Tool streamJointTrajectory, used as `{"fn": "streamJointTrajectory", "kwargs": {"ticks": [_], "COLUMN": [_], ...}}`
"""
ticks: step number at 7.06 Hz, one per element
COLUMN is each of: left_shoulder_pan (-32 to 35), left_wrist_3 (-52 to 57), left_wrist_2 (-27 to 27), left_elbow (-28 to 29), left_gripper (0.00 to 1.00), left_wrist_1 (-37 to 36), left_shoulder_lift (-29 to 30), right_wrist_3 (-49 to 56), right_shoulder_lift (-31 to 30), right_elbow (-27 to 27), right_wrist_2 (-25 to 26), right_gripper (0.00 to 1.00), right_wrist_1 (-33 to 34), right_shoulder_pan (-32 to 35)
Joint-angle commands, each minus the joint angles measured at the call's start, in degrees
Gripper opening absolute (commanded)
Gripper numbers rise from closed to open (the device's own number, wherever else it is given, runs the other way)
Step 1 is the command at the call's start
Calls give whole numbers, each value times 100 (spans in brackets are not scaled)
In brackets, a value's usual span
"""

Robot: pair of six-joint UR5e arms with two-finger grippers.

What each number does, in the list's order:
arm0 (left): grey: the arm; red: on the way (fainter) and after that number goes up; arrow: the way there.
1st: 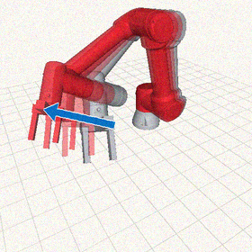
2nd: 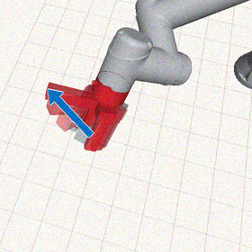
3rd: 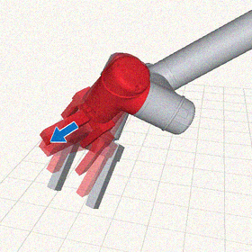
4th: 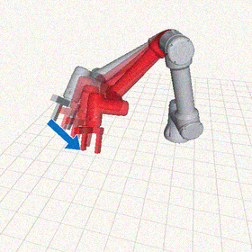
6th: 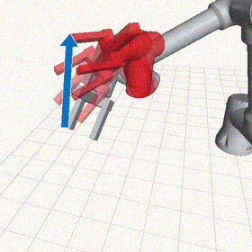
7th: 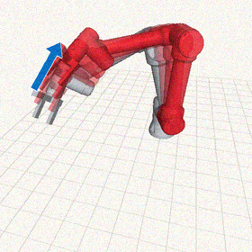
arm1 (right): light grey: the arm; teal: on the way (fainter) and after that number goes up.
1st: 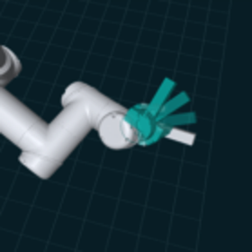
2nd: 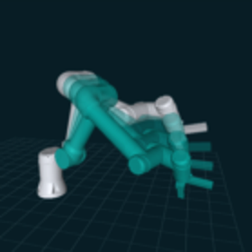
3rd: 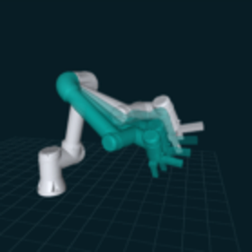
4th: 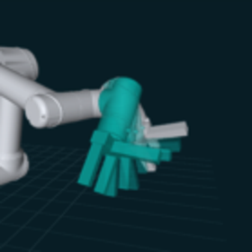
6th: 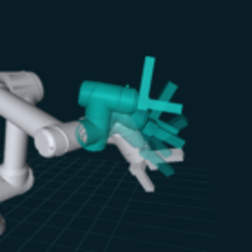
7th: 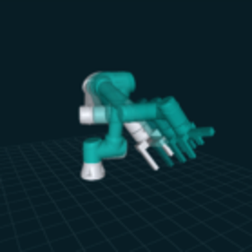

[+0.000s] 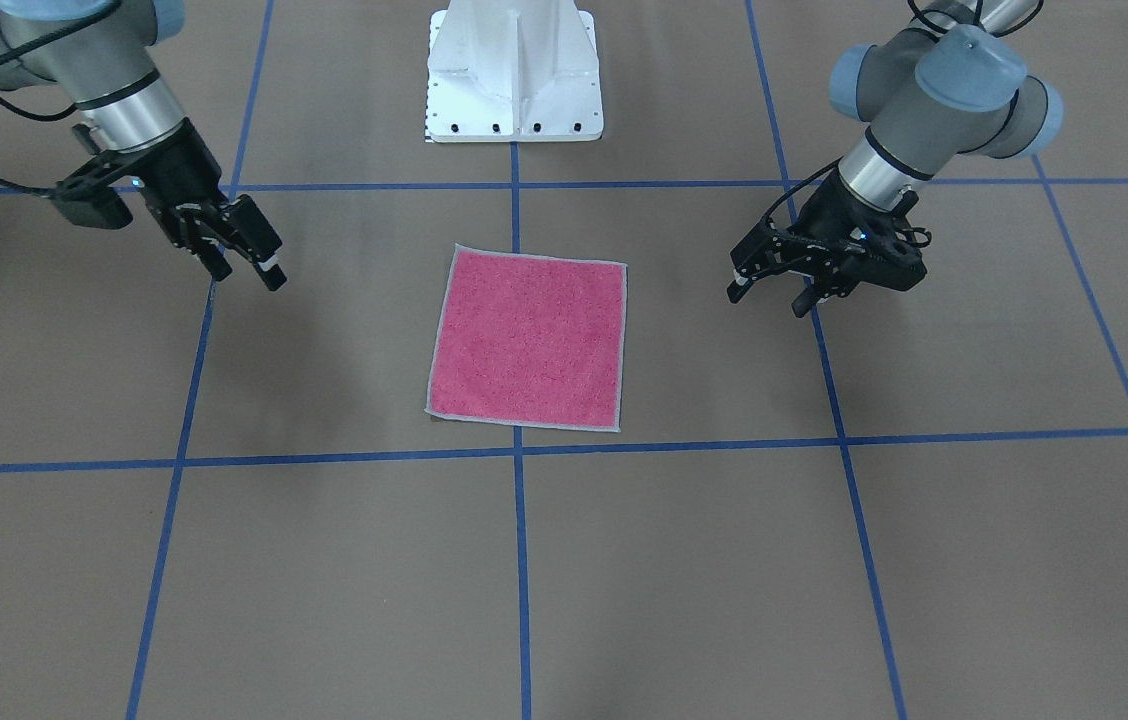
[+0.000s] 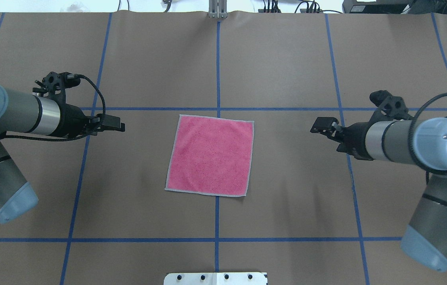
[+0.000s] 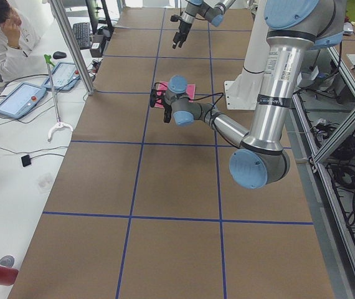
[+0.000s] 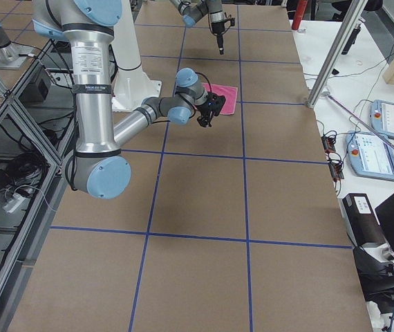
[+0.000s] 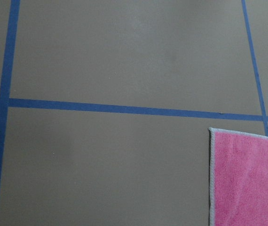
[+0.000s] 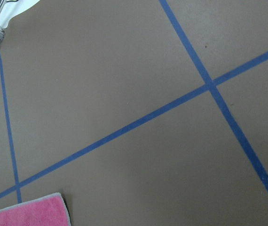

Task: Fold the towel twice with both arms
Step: 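Move the left gripper to one near towel corner while the right approaches the other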

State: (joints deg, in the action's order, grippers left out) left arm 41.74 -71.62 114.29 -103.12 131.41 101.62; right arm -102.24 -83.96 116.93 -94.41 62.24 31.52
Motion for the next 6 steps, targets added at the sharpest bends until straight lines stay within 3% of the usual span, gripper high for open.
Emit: {"fn": "streamJointTrajectory", "kwargs": {"ticks": [1,2,4,5,6], "left_shoulder_pan": [-104,-200,-874,-1104,-1132], "left_wrist_3": [-159,-229,-756,-905,-941], "left_wrist_2": [-12,-64,-877,-1073,-1092], "left_elbow": [-6,2,20,11,11], "left_gripper": [100,100,100,100,100], "left_wrist_1": [-1,-1,-10,-10,-10], "left_shoulder_lift": [76,120,313,384,489], "right_wrist_3": [-838,-1355,-1885,-2244,-2335], "right_shoulder_lift": [1288,1660,1935,1980,1989], "right_elbow": [40,-73,-477,-548,-636], "right_wrist_2": [940,968,1529,1540,1522], "right_gripper": [99,99,95,80,73], "right_wrist_1": [1827,2140,2073,2056,2064], "right_shoulder_pan": [-978,-1198,-1569,-1631,-1744]}}
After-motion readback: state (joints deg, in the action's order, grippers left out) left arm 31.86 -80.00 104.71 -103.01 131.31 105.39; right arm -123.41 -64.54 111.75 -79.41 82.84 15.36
